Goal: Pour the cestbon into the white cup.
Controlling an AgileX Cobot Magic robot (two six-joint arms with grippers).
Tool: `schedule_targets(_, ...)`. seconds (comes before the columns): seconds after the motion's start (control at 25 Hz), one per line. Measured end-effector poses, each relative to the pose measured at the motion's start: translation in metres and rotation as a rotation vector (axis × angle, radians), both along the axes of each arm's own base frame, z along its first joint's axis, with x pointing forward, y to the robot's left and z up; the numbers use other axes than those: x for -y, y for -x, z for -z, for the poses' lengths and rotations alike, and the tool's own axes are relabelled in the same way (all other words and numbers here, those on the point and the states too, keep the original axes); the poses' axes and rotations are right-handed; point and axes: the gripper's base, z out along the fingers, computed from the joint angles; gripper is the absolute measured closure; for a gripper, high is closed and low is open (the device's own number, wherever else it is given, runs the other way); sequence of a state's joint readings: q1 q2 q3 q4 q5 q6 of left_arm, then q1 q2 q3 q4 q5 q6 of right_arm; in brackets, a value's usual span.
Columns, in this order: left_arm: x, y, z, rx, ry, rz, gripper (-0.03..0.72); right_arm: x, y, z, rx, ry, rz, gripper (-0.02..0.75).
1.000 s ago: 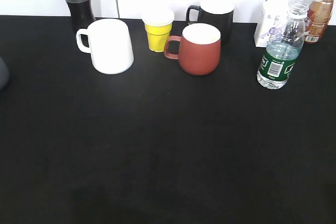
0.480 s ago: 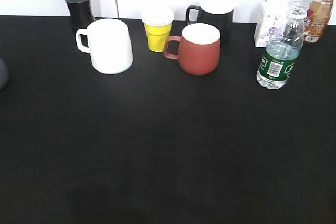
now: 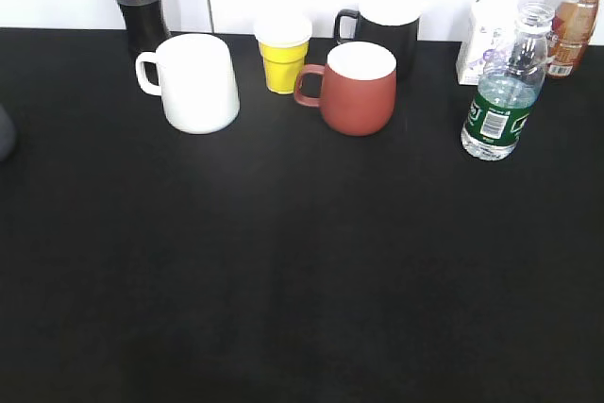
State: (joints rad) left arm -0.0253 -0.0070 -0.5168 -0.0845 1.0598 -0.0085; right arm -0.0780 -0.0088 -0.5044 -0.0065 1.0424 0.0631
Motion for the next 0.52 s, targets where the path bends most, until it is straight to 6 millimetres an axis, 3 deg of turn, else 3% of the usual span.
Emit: schedule_targets(0.52,0.0002,-0.0001,0.0,0.0,-0.001,-0.021,0.448,0.0,0.0,0.0,0.0,0.0,0.0,0.143)
